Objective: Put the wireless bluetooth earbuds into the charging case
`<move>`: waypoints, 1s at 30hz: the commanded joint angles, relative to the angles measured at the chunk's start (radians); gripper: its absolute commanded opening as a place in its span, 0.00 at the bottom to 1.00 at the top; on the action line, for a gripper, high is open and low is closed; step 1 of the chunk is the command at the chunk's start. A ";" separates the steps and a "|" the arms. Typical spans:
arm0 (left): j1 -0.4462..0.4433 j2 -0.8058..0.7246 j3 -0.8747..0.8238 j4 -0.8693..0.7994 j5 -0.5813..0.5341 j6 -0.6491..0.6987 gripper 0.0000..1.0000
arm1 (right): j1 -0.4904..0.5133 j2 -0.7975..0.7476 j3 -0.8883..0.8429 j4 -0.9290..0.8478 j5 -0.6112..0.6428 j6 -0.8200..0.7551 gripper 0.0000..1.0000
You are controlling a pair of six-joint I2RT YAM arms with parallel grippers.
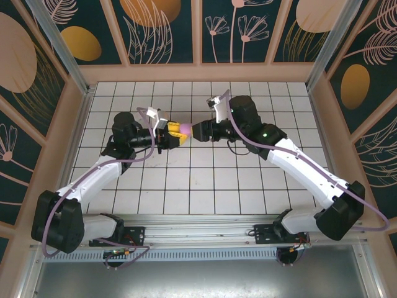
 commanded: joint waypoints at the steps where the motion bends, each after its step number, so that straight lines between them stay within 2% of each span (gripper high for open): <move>1: -0.003 -0.029 -0.001 0.014 0.042 0.020 0.18 | 0.007 0.012 0.036 -0.034 -0.018 -0.070 0.58; 18: -0.003 -0.025 0.003 0.009 0.044 0.021 0.18 | 0.016 -0.066 -0.001 -0.069 -0.077 -0.136 0.65; 30: -0.003 -0.025 0.015 0.003 0.049 0.011 0.18 | 0.017 -0.010 0.003 -0.036 -0.123 -0.165 0.65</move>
